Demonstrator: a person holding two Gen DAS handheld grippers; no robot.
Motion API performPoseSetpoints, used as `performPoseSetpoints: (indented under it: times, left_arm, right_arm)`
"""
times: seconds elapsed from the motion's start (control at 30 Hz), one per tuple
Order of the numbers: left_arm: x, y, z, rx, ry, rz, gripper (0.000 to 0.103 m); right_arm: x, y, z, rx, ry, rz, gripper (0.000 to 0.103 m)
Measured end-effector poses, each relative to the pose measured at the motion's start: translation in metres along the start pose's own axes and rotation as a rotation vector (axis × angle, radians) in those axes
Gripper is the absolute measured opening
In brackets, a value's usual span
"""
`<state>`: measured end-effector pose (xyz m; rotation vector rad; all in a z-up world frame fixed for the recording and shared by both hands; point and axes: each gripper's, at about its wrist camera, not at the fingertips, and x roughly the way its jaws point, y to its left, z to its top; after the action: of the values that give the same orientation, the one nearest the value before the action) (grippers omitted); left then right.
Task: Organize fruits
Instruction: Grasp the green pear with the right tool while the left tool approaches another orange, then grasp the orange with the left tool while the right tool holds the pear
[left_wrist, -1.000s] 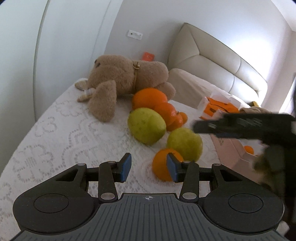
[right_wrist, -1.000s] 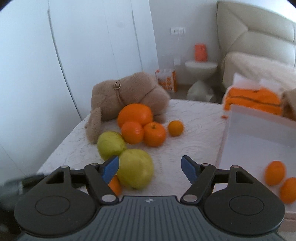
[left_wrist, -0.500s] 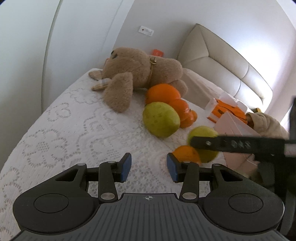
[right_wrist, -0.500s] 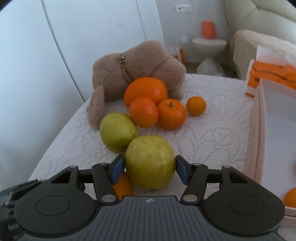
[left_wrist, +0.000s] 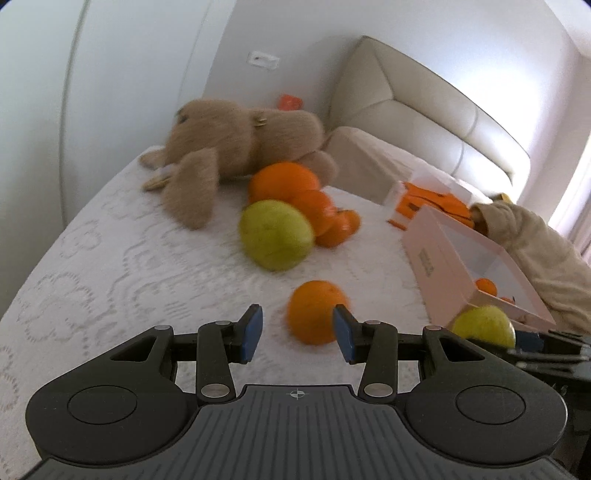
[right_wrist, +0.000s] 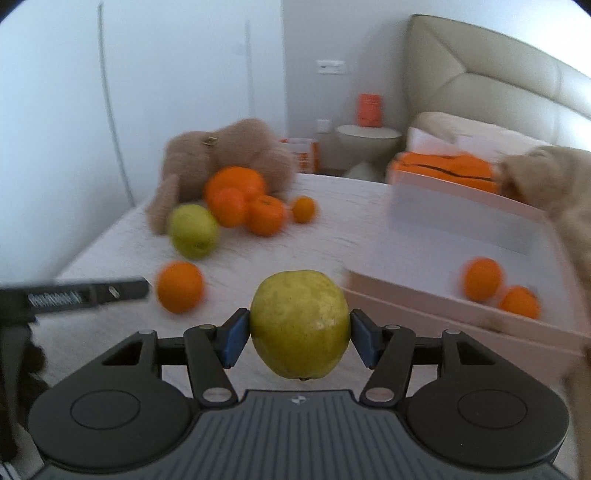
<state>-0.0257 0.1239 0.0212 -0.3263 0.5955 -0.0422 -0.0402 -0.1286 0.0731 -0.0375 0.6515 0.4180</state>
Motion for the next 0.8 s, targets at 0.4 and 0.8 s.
performPoseSetpoints:
  times: [0.4, 0.8]
  left_arm:
    - [0.020, -0.048, 0.003, 0.138, 0.039, 0.132, 0.050]
    - [0.040, -0.052, 0.007, 0.179, 0.057, 0.240, 0.052]
  right_arm:
    - [-0.008, -0.028, -0.030, -0.005, -0.058, -0.019, 0.068]
    - [0.015, -0.044, -0.034, 0.105, 0.019, 0.040, 0.074]
